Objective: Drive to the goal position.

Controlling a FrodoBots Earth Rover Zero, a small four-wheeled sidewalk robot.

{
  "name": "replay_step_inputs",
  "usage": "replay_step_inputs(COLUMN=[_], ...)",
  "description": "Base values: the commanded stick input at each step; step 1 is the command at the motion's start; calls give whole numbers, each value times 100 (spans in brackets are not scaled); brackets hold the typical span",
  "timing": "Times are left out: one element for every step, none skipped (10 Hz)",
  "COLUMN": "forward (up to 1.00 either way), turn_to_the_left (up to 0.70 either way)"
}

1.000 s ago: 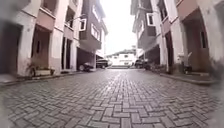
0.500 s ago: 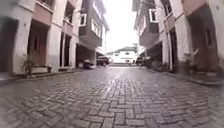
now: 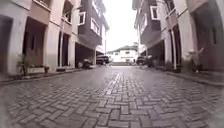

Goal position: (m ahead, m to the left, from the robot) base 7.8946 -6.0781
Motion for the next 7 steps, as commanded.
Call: replay_step_inputs(forward=[70,70,70,70,70,70,70], turn_to_the_left=[0,0,0,0,0,0,0])
